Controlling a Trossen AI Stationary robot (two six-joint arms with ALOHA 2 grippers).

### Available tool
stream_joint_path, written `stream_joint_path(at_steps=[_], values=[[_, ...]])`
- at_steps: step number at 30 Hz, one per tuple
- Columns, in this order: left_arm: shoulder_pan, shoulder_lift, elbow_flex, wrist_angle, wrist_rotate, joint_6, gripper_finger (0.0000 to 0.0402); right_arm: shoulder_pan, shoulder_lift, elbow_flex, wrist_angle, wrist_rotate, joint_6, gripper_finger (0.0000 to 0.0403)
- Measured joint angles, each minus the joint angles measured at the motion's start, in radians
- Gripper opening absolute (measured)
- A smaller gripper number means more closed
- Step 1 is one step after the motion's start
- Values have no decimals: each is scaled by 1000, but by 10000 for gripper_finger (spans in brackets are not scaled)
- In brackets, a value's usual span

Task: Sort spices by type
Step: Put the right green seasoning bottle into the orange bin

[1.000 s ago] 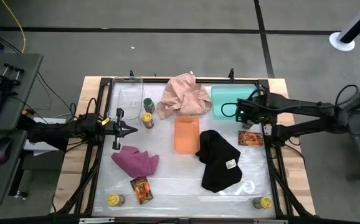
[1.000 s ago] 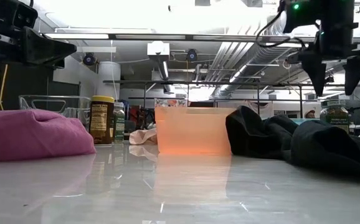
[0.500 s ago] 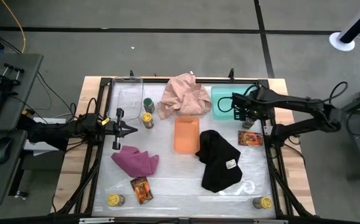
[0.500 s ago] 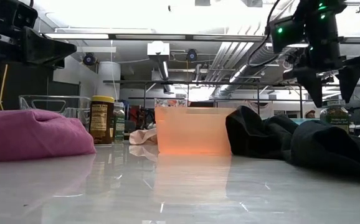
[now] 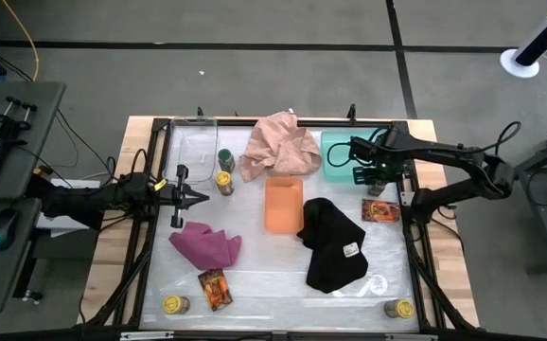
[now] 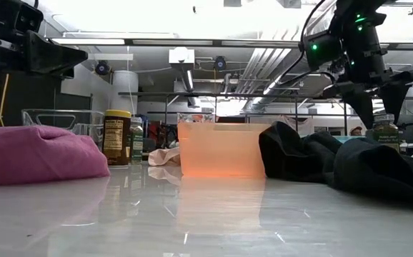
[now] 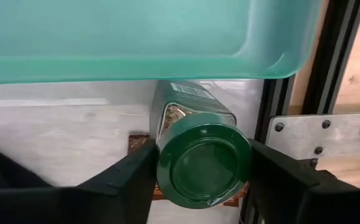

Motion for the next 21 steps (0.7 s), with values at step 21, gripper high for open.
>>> stream_joint_path(at_steps=[21], values=[[0, 0, 0, 0, 0, 0, 0, 255, 24, 510, 116, -126, -147, 202]])
